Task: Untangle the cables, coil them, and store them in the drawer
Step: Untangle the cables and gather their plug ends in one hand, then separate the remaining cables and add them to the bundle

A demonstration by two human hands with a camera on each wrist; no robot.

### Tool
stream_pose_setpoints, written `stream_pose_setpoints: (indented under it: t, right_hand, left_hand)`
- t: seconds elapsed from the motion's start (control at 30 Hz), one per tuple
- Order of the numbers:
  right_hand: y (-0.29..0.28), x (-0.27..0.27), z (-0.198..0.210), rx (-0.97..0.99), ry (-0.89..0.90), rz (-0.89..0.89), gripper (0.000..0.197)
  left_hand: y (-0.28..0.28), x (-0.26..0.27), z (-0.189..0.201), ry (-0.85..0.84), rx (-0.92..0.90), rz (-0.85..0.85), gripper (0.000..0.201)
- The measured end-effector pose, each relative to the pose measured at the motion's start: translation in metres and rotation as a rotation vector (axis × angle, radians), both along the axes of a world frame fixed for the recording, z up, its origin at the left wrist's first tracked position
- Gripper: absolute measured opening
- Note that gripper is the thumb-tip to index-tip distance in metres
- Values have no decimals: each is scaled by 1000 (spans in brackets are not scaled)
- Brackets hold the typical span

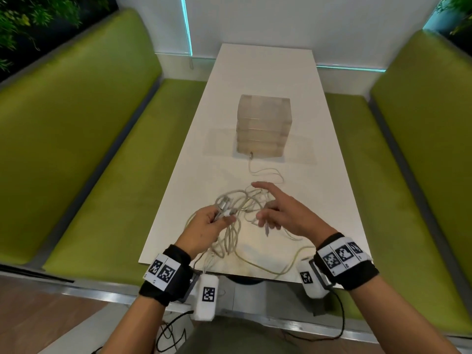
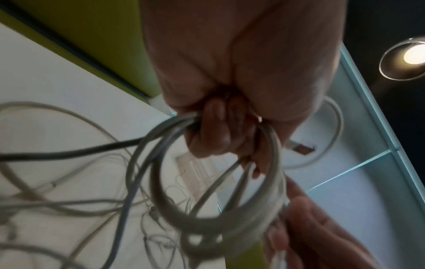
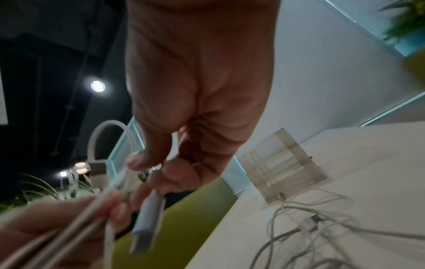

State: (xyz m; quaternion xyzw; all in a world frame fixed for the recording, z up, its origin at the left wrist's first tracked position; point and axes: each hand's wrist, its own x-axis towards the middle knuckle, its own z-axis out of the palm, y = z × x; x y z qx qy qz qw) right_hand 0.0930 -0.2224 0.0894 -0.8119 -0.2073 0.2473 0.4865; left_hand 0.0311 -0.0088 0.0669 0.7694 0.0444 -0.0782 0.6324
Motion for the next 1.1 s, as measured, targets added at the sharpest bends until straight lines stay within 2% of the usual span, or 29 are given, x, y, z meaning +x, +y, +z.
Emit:
stream_pose_setpoints:
  t: [0.1, 0.17, 0.23, 0.3, 0.37, 0.43, 0.5, 0.6, 0.83, 0.93, 1.03, 1.1]
  right_hand:
    - [0, -19, 5, 51, 114, 179, 58]
    - [2, -27, 2, 71, 143, 188, 56]
    - [7, -33, -5, 75, 104, 100, 47]
    - [10, -35, -11, 70, 51, -46, 26]
    - [10, -33, -14, 106, 71, -193, 16]
    - [4, -31, -17, 103, 133, -259, 17]
    - [-1, -34, -20, 57, 250, -207, 17]
    - [4, -51, -33, -129, 348, -12, 15]
    - [22, -83, -79, -471, 253, 224, 26]
    - [26, -95, -92, -615, 170, 332, 38]
    - [22, -107, -98, -645, 167, 397, 60]
    - [19, -111, -100, -647, 161, 404, 67]
  left_hand:
    - [-4, -7, -6, 38, 110, -182, 12]
    - [-6, -9, -10, 52, 154, -226, 17]
    - [-11, -11, -10, 52, 193, -269, 14]
    - [-15, -12, -8, 34, 176, -276, 9]
    - [-15, -13, -5, 44, 68, -181, 4]
    - [-6, -14, -4, 63, -75, -45, 22]
    - [6, -14, -4, 42, -175, 59, 38]
    - [19, -10, -3, 10, -284, 85, 48]
    - [11, -12, 4, -33, -346, 141, 35]
    - [9, -13, 5, -42, -374, 162, 26]
    - [10, -13, 6, -79, -400, 190, 24]
    - [13, -12, 5, -84, -426, 229, 26]
